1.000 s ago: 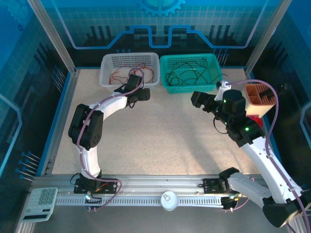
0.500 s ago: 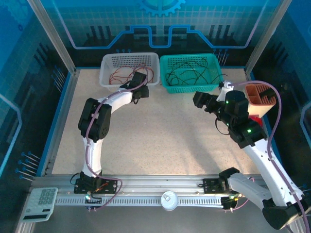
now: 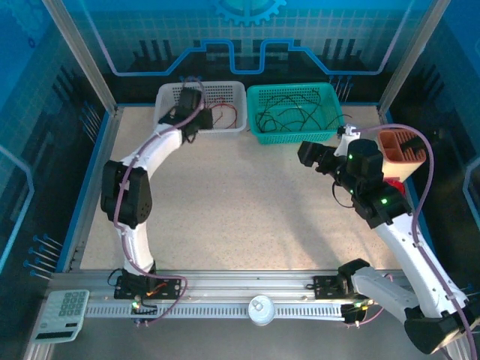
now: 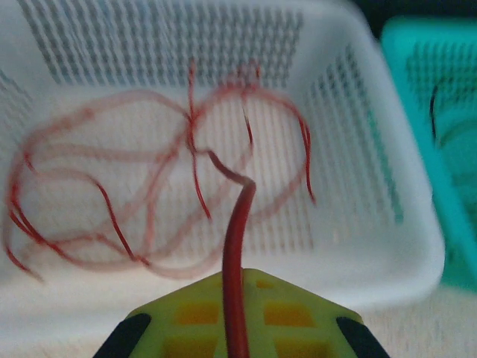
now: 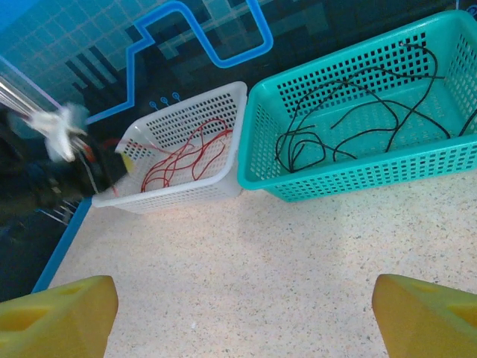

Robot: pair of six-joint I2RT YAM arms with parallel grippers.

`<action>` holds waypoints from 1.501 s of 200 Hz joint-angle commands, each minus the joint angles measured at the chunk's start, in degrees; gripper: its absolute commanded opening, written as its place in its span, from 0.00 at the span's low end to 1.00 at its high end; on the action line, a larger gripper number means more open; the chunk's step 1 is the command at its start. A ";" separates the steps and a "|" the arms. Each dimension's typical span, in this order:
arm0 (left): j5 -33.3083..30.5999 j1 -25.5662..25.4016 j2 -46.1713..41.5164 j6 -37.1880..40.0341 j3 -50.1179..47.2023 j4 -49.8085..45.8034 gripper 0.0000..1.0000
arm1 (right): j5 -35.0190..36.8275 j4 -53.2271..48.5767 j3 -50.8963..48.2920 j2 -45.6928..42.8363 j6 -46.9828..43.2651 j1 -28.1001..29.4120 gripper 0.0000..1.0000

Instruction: Untangle the cables

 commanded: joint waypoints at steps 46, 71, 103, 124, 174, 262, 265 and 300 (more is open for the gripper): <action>-2.29 7.88 17.82 3.21 24.37 -13.66 0.01 | -1.18 0.01 0.58 -0.02 -0.93 -0.88 0.90; -7.30 7.91 24.41 6.51 33.10 -19.55 0.04 | -2.01 -0.40 0.73 -0.19 -0.86 -0.88 0.90; -13.43 7.82 29.47 10.29 37.89 -25.04 0.25 | -2.65 -0.87 0.65 -0.81 -0.67 -0.92 0.90; -15.89 7.87 30.41 12.48 37.77 -26.01 0.43 | -3.00 -1.45 1.27 -0.99 -0.79 -0.93 0.89; -17.93 7.99 29.83 15.11 37.95 -26.58 0.99 | -3.41 -2.48 2.31 -1.94 -0.89 -0.88 0.90; -8.60 9.43 17.43 11.29 38.91 -25.33 0.99 | -1.74 -5.02 3.34 -2.08 -3.02 -1.00 1.00; -7.85 9.59 16.79 10.86 38.85 -25.58 0.99 | -1.48 -5.05 3.30 -2.05 -3.16 -0.97 1.00; 1.57 11.42 7.99 3.17 32.67 -26.67 0.99 | 1.44 -5.55 2.10 -1.26 -4.74 -1.80 1.00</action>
